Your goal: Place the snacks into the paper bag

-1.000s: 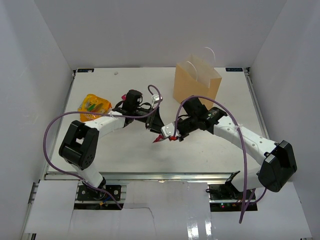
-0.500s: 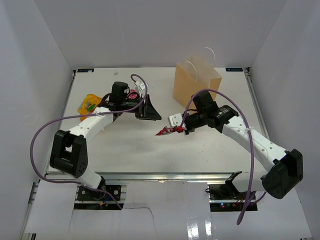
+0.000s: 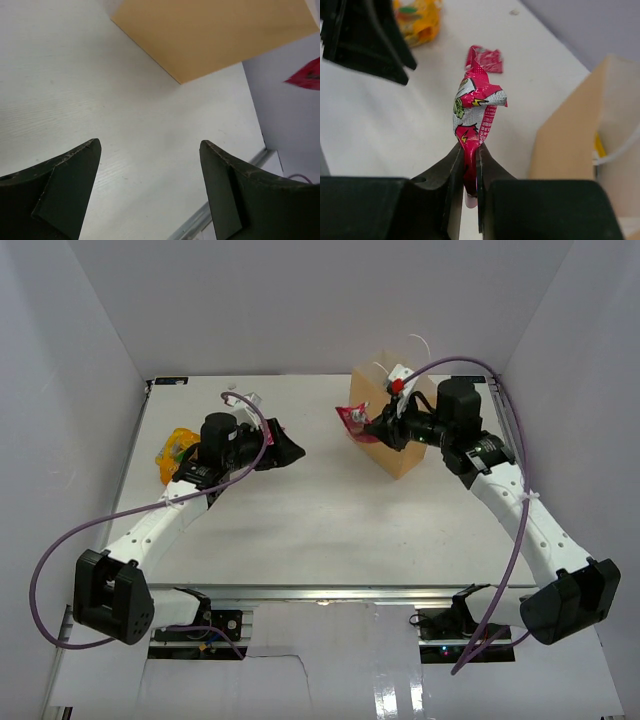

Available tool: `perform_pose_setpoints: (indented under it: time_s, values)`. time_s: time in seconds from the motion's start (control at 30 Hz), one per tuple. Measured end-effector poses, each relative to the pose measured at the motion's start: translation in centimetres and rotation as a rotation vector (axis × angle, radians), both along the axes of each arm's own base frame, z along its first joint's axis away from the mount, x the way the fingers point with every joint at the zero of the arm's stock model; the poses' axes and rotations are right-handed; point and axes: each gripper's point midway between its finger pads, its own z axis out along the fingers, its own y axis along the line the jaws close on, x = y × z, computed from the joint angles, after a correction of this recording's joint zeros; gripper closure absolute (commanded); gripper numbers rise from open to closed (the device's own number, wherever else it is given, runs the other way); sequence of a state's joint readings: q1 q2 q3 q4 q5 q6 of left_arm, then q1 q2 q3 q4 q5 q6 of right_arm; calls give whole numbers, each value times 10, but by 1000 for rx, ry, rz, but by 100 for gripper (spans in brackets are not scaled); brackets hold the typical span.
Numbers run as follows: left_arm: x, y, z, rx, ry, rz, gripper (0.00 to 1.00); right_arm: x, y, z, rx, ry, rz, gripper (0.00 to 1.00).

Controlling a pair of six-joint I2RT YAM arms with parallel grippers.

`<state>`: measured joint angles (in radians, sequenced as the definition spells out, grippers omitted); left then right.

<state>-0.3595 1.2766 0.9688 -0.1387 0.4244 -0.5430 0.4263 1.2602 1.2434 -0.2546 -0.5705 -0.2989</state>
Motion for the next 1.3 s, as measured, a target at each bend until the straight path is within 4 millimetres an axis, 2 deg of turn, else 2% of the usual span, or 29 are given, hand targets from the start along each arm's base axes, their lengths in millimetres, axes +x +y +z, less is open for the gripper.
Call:
perform_pose_setpoints:
  time_s: [0.03,0.17,0.27,0.43,0.47,0.57,0.63,0.7,0.83,0.9,0.93,0.97,1.03,1.07,1.13,1.17,1.27,1.3]
  values:
    - [4,4,-1,10,-1,36,9,7,-4,7,20,9,-55,92]
    - [17,27,-13,52,14,204,6,41,-25,61,153,-22,-298,92]
    - [23,43,-22,75,39,317,6,56,-39,94,244,-61,-419,92]
    - [31,62,-28,96,63,457,5,75,-57,126,335,-116,-553,92]
    - [32,65,-29,100,66,476,2,80,-62,129,344,-132,-590,92]
    - [34,72,-32,114,77,522,2,96,-77,136,356,-187,-688,92]
    - [35,76,-35,127,82,542,2,105,-84,136,339,-232,-734,92]
    - [38,78,-40,141,92,555,2,113,-89,127,308,-261,-759,92]
    - [53,74,-55,196,131,549,2,121,-90,88,203,-259,-760,92]
    - [65,72,-63,236,157,539,2,123,-89,62,144,-242,-748,89]
    - [72,70,-68,258,172,528,2,123,-89,50,115,-233,-742,85]
    - [80,69,-74,282,185,518,2,123,-89,41,93,-224,-736,75]
    - [95,67,-88,334,216,496,2,122,-89,29,63,-215,-723,64]
    - [104,67,-96,363,228,482,2,122,-88,27,54,-216,-714,53]
    - [118,71,-114,423,250,461,2,122,-89,28,50,-224,-700,38]
    - [125,73,-122,454,256,451,2,121,-89,29,52,-226,-689,34]
    - [143,81,-146,564,263,418,5,115,-91,32,48,-221,-640,12]
    - [150,85,-153,607,254,405,6,111,-92,33,41,-220,-615,10]
